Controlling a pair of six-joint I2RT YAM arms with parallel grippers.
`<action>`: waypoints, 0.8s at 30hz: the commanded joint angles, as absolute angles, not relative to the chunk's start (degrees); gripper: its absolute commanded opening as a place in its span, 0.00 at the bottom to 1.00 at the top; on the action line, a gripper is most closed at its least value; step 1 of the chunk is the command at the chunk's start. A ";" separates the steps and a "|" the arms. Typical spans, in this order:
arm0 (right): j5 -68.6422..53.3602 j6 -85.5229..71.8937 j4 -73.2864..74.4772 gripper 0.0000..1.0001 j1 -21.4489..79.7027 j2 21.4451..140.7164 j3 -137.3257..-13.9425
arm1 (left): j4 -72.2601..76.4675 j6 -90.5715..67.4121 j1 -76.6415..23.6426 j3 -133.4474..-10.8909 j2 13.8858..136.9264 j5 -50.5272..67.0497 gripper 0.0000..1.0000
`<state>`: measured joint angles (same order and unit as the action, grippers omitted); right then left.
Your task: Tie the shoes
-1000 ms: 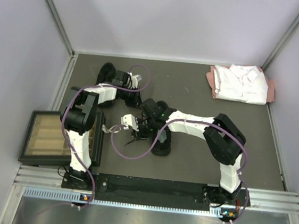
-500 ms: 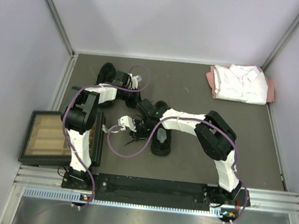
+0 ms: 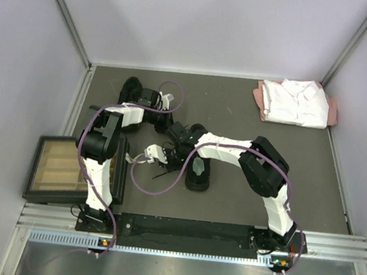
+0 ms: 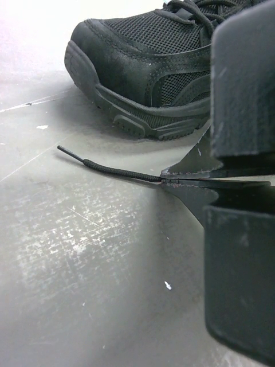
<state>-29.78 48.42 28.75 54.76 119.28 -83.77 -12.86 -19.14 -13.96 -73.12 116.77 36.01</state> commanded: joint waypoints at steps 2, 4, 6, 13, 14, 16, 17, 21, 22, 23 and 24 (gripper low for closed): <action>-26.19 45.10 30.50 0.00 55.81 116.56 -82.97 | -11.69 -18.99 -13.80 -73.65 115.67 37.44 0.00; -26.45 41.59 28.14 0.00 55.90 111.73 -82.27 | -12.47 -18.72 -13.80 -73.65 114.61 37.62 0.00; -26.81 38.60 27.42 0.00 55.81 107.00 -81.92 | -12.83 -18.72 -13.80 -73.57 113.21 37.79 0.00; -28.91 31.47 29.79 0.00 54.32 95.65 -79.20 | -18.97 -17.41 -13.80 -71.28 107.06 37.97 0.00; -29.26 30.59 30.32 0.00 53.79 94.49 -78.49 | -21.25 -16.88 -13.80 -70.15 106.18 37.88 0.00; -29.79 27.70 30.32 0.00 52.13 90.38 -75.78 | -23.19 -16.26 -13.80 -68.48 103.54 37.88 0.00; -30.06 26.55 29.89 0.00 51.34 88.87 -74.63 | -24.51 -15.82 -13.80 -66.73 102.67 38.05 0.00; -31.63 20.57 29.53 0.00 45.72 83.33 -68.40 | -27.94 -14.50 -13.89 -62.41 98.97 39.55 0.00; -31.73 19.87 29.44 0.00 45.01 82.28 -67.42 | -28.47 -14.15 -13.80 -61.18 98.62 39.64 0.00; -31.82 18.21 29.44 0.00 44.30 80.44 -66.37 | -28.91 -14.06 -13.89 -60.65 98.09 39.64 0.00; -32.08 17.58 29.18 0.00 43.34 79.46 -64.36 | -29.35 -14.06 -13.89 -60.30 97.91 39.64 0.00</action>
<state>-29.80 24.01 29.17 46.44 83.85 -68.90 -24.97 -15.92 -13.96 -62.87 100.42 38.00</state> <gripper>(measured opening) 0.004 0.009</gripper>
